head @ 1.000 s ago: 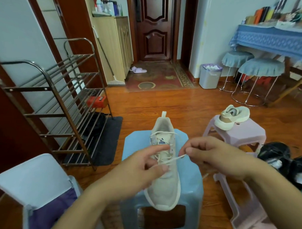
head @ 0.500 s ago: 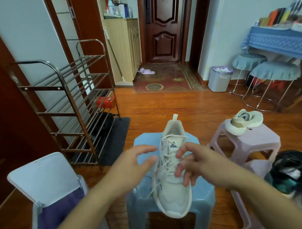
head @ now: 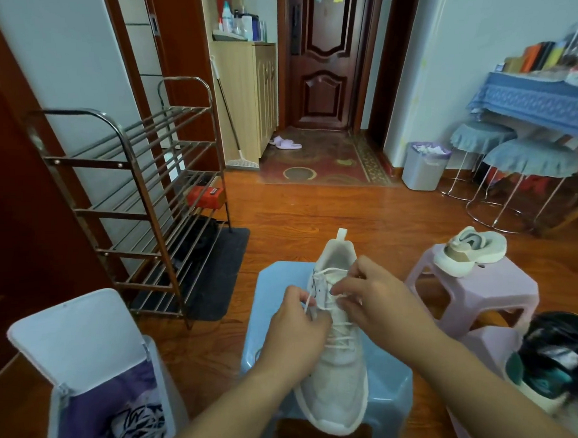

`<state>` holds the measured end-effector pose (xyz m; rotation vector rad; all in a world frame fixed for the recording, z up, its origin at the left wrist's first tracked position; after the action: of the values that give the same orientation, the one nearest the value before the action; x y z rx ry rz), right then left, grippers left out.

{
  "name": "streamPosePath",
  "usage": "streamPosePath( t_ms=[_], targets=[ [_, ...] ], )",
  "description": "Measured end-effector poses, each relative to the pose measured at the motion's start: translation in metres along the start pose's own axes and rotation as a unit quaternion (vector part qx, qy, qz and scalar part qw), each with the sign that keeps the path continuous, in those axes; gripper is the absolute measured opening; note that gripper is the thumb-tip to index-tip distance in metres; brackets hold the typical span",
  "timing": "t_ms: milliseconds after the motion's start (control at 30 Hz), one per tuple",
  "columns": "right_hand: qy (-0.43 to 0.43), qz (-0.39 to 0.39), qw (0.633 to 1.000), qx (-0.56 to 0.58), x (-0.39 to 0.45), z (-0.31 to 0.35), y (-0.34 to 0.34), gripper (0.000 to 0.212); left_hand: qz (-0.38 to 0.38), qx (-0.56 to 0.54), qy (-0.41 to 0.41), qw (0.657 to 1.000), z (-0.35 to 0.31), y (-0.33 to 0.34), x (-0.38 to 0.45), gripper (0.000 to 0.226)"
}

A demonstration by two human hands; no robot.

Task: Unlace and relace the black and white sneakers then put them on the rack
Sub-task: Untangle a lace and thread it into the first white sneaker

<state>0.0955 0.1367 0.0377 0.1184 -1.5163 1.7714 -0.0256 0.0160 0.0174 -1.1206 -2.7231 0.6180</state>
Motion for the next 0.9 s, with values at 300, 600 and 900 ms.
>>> streamPosePath(
  t_ms=[300,600,900],
  targets=[
    [-0.066,-0.016,0.997,-0.042,0.002,0.000,0.013,0.016,-0.010,0.033,-0.016,0.999,0.001,0.007,0.007,0.021],
    [0.251,-0.094,0.955,0.126,0.001,-0.023,-0.012,0.018,-0.006,-0.003,-0.038,0.999,0.004,0.004,0.014,0.016],
    [0.058,0.028,0.998,-0.027,0.024,-0.004,0.003,0.011,0.000,0.043,-0.027,0.999,0.002,0.010,0.016,0.022]
  ],
)
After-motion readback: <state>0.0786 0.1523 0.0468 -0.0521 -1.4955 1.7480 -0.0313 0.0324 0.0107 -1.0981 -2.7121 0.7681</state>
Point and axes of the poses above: each hand's wrist, its own x-axis towards the middle knuckle, its own y-axis out of the palm, z = x × y, the point moved 1 cm from there along x, towards the middle knuckle, and after that the axes turned 10 degrees about -z, right-handed, at the moved point
